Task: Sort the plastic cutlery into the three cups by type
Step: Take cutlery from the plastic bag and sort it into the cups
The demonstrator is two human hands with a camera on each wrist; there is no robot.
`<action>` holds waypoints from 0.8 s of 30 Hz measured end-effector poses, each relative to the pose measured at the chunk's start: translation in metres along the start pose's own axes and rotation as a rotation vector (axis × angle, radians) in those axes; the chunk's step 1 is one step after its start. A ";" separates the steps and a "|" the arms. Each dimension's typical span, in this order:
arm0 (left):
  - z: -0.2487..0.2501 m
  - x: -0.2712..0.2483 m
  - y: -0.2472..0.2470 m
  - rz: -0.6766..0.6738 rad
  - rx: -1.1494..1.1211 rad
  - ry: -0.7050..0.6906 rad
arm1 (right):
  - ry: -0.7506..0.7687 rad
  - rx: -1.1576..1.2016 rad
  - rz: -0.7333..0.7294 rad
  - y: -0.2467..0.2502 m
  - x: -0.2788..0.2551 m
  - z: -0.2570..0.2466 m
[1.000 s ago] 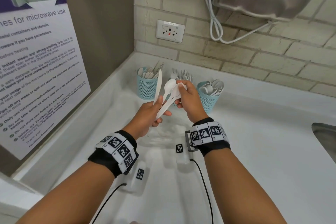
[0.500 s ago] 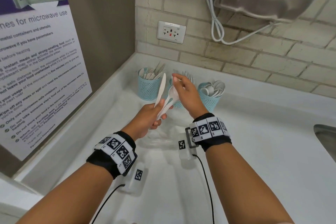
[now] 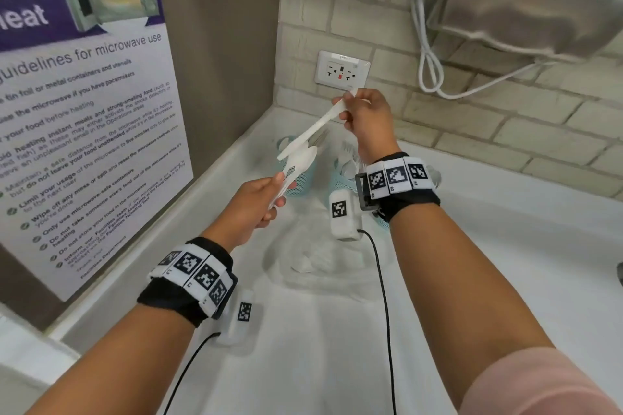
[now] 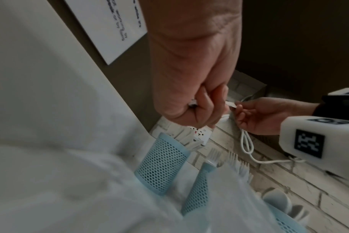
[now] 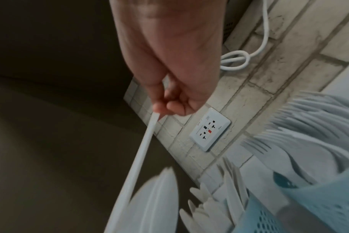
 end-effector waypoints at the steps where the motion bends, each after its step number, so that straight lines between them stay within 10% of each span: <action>1: -0.002 0.002 0.005 0.026 -0.005 0.010 | 0.031 0.032 0.079 0.006 0.007 -0.004; 7: -0.012 0.005 0.016 0.154 -0.049 0.059 | 0.342 -0.195 0.272 0.015 0.016 -0.009; 20: -0.019 0.005 0.015 0.151 -0.100 0.097 | 0.495 -1.356 -0.329 -0.053 -0.001 0.072; 24: -0.015 0.004 0.012 0.125 -0.059 0.021 | 0.576 -1.211 -0.160 -0.051 -0.005 0.042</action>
Point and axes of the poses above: each hand's wrist, its own x-axis towards the middle knuckle, its own y-axis out of the back of the hand, z = x × y, the point moved 8 cm from there along x, towards the middle knuckle, and after that the axes turned 10 degrees about z, right-handed, at the moved point
